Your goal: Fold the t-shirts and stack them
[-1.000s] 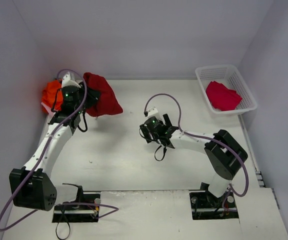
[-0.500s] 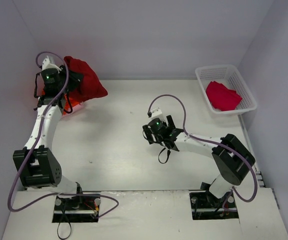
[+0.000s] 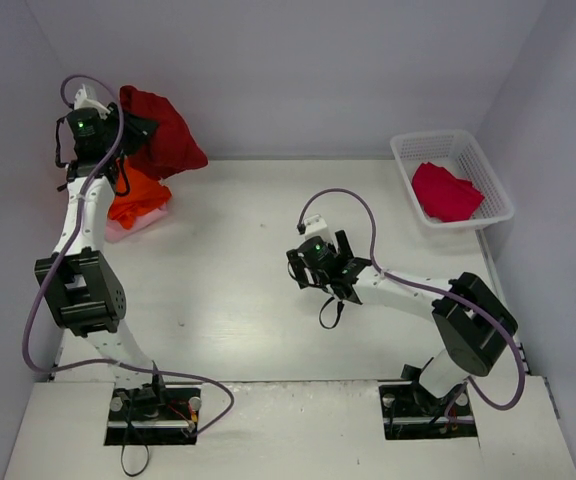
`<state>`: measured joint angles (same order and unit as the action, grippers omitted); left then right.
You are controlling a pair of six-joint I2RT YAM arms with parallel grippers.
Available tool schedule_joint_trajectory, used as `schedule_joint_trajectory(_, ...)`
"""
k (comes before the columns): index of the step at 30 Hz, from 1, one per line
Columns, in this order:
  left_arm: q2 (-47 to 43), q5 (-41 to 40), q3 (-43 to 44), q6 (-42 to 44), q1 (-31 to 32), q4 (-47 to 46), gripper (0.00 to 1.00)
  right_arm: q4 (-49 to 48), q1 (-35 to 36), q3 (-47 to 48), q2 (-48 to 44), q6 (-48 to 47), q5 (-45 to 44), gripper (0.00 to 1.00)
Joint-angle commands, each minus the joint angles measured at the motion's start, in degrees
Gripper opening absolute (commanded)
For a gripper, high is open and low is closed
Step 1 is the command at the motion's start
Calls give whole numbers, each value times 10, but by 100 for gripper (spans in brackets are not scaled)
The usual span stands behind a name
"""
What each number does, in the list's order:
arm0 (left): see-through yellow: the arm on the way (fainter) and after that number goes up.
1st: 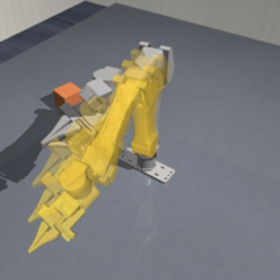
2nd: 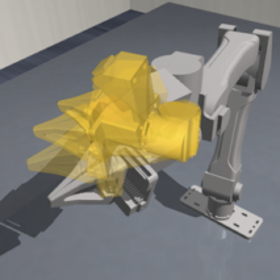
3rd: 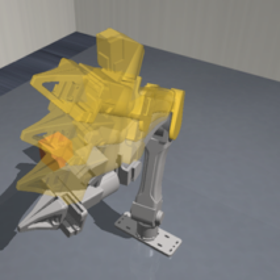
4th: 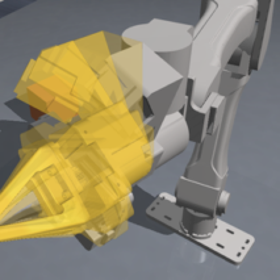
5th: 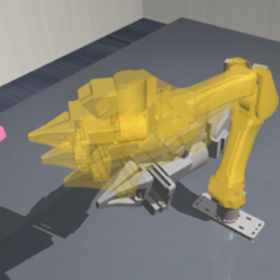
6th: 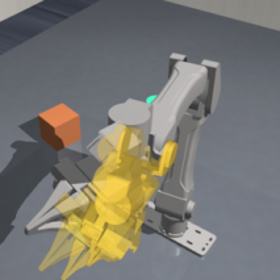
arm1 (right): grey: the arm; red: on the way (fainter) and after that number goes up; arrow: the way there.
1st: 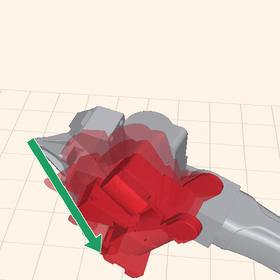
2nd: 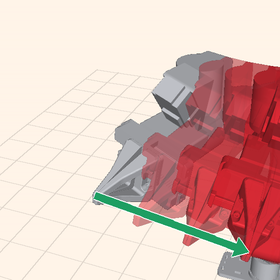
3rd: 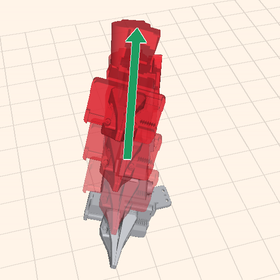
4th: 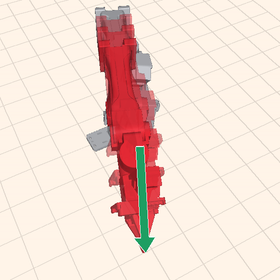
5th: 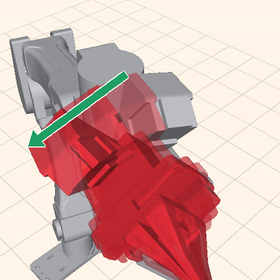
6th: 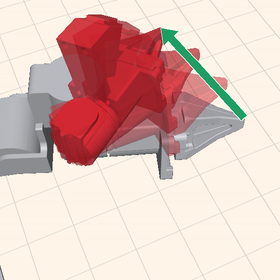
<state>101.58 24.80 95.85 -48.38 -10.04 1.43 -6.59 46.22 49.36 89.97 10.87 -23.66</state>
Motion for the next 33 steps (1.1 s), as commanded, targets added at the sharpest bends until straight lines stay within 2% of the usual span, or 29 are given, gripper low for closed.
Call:
schedule_joint_trajectory(1, 3, 34, 74, -2, -21, -47, 0, -1, 5, 17, -32, 4, -22, 100)
schedule_joint_trajectory(11, 129, 89, 247, -8, -62, -28, 0, 6, 11, 13, -35, 13, -31, 100)
schedule_joint_trajectory(18, 179, 101, 304, 1, -74, -21, 0, 7, 12, 14, -20, 18, -33, 100)
schedule_joint_trajectory(20, 177, 103, 290, 1, -78, -27, 0, 7, 13, 16, -12, 20, -35, 100)
schedule_joint_trajectory(27, 129, 98, 151, -11, -94, -95, 0, 15, 19, 16, -10, 22, -37, 100)
schedule_joint_trajectory(33, 94, 78, 92, -11, -98, -111, 0, 26, 21, 11, -33, 20, -42, 100)
